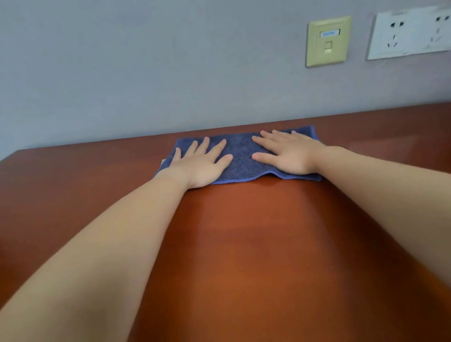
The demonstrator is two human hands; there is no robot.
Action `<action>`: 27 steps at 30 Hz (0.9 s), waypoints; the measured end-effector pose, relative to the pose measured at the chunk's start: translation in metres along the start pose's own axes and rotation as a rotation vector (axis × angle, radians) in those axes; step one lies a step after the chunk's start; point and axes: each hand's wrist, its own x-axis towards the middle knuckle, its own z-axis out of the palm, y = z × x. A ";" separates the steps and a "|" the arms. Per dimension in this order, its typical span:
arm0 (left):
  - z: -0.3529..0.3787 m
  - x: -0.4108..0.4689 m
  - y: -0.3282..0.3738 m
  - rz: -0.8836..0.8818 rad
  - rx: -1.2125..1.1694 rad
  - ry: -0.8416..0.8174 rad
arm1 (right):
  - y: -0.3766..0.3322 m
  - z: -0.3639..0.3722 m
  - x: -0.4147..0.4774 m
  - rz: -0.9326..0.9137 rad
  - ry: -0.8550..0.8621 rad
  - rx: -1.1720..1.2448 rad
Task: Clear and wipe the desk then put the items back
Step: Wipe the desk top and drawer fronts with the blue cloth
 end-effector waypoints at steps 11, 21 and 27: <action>0.017 -0.147 0.032 0.029 0.000 -0.014 | -0.045 0.013 -0.141 -0.006 -0.011 0.007; 0.029 -0.267 0.069 0.008 0.003 -0.062 | -0.078 0.020 -0.264 -0.017 -0.017 0.047; 0.026 -0.316 0.096 0.171 0.099 -0.052 | -0.074 0.020 -0.328 -0.058 -0.032 0.047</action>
